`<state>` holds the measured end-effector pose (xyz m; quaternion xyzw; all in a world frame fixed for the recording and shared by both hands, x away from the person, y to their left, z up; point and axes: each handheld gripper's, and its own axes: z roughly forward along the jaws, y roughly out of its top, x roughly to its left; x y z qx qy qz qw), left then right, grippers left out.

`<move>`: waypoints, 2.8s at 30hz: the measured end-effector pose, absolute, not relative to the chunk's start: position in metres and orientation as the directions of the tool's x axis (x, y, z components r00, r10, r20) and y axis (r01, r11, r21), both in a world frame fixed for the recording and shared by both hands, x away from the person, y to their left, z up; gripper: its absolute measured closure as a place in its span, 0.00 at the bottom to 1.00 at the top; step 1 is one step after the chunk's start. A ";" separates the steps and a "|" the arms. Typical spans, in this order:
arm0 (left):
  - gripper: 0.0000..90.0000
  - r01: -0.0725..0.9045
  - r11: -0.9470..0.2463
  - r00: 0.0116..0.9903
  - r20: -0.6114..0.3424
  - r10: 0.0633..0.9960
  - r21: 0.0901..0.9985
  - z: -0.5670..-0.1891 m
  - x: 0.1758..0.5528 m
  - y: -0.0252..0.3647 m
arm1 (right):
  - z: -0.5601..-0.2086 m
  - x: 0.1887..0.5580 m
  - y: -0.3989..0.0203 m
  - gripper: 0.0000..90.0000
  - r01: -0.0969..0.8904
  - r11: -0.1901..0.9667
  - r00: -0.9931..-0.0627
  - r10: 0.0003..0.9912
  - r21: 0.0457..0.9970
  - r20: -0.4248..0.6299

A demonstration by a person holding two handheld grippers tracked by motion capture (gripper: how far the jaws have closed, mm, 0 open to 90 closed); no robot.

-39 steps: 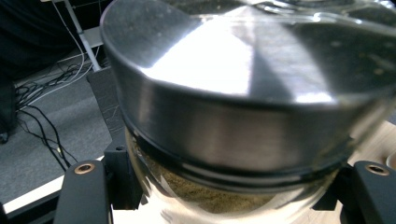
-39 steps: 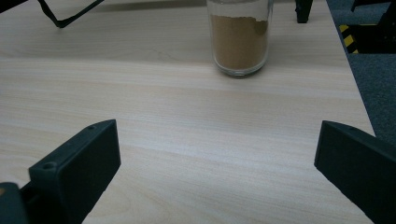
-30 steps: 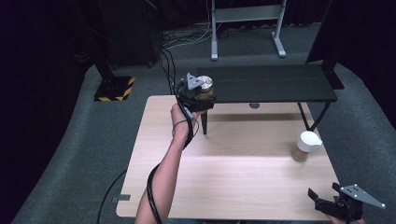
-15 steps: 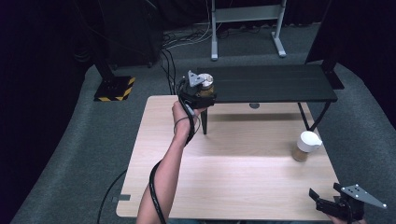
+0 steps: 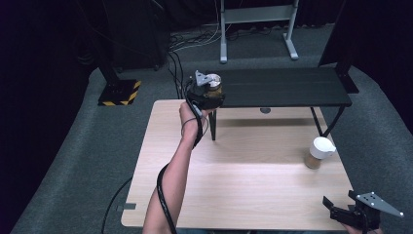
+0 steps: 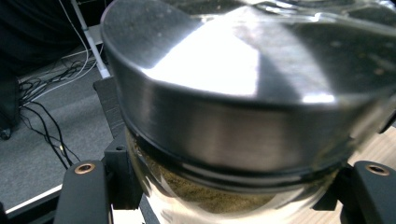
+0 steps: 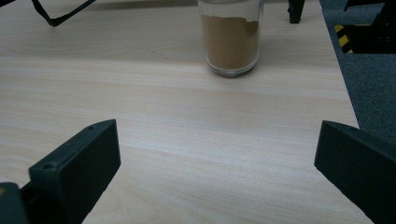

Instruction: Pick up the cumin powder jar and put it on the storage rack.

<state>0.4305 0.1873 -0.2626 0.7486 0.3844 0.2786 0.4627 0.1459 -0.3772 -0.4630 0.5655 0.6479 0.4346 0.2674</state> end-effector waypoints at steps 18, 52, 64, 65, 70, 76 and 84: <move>0.34 0.319 -0.296 0.543 0.082 0.836 0.900 -0.259 0.443 0.179 | -0.464 0.145 -0.379 0.00 0.507 -0.013 -0.210 0.968 0.862 0.138; 0.34 0.350 -0.248 0.530 0.027 0.848 0.903 -0.277 0.467 0.181 | -0.462 0.144 -0.379 0.00 0.499 -0.006 -0.207 0.970 0.867 0.125; 0.34 0.358 -0.227 0.534 0.001 0.845 0.906 -0.279 0.472 0.185 | -0.461 0.143 -0.378 0.00 0.497 -0.005 -0.206 0.971 0.868 0.124; 0.34 0.359 -0.227 0.535 0.000 0.845 0.905 -0.279 0.473 0.185 | -0.461 0.143 -0.377 0.00 0.496 -0.004 -0.205 0.971 0.868 0.122; 0.34 0.364 -0.233 0.535 0.002 0.845 0.902 -0.277 0.474 0.184 | -0.460 0.144 -0.375 0.00 0.490 -0.005 -0.210 0.970 0.872 0.124; 0.34 0.361 -0.230 0.530 0.004 0.848 0.903 -0.278 0.473 0.183 | -0.459 0.146 -0.374 0.00 0.490 0.003 -0.220 0.968 0.871 0.120; 0.03 0.348 -0.248 0.537 0.025 0.843 0.904 -0.276 0.466 0.185 | -0.458 0.144 -0.375 0.00 0.487 0.001 -0.218 0.969 0.874 0.120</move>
